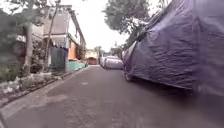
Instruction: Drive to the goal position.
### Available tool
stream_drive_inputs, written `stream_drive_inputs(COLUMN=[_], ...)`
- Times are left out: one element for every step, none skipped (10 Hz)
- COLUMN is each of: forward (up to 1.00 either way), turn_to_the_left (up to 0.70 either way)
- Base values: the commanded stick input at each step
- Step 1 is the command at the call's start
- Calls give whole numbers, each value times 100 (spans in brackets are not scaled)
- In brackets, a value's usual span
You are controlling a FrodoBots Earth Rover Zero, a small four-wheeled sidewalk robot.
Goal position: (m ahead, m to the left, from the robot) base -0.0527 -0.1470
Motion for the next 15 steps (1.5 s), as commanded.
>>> stream_drive_inputs(forward=[70, 70, 70, 70, 70, 70, 70, 70, 70, 70, 70, 70, 70, 70, 70], turn_to_the_left=[0, 0, 0, 0, 0, 0, 0, 0, 0, 0, 0, 0, 0, 0, 0])
